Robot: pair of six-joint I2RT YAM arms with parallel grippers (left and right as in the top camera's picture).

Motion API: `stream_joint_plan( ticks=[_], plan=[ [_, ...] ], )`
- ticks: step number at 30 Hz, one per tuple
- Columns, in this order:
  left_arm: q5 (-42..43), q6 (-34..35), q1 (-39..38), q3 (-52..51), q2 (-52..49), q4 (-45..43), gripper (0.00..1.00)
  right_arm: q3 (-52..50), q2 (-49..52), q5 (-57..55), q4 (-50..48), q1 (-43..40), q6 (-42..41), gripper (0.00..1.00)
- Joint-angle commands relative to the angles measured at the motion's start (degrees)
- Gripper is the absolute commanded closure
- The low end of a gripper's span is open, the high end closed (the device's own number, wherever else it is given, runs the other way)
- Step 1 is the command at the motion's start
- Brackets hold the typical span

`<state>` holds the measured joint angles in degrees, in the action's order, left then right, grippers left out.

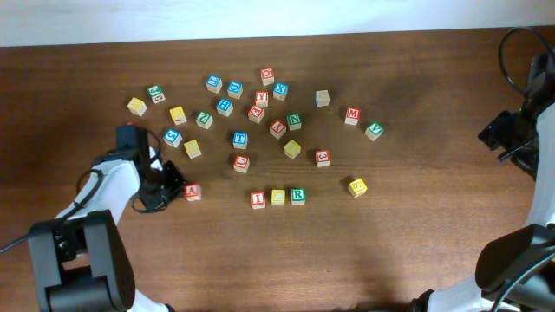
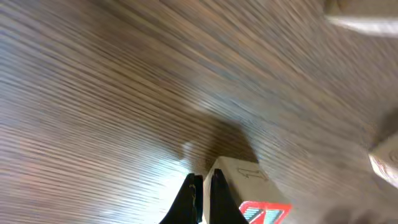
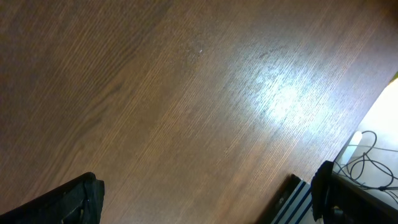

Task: Spell out ICRA

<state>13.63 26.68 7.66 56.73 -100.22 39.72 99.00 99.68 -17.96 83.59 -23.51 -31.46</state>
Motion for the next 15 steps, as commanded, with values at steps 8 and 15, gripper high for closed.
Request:
stream_joint_plan(
  ticks=[8, 15],
  plan=[
    [9.57, 1.16, -11.67, -0.33, -0.5, -0.2, 1.0, 0.55, -0.59, -0.24, 0.0, -0.15, -0.33, 0.02],
    [7.3, 0.07, -11.65, 2.25, 0.85, 4.02, 1.0, 0.55, -0.59, -0.24, 0.0, -0.15, -0.35, 0.02]
  ],
)
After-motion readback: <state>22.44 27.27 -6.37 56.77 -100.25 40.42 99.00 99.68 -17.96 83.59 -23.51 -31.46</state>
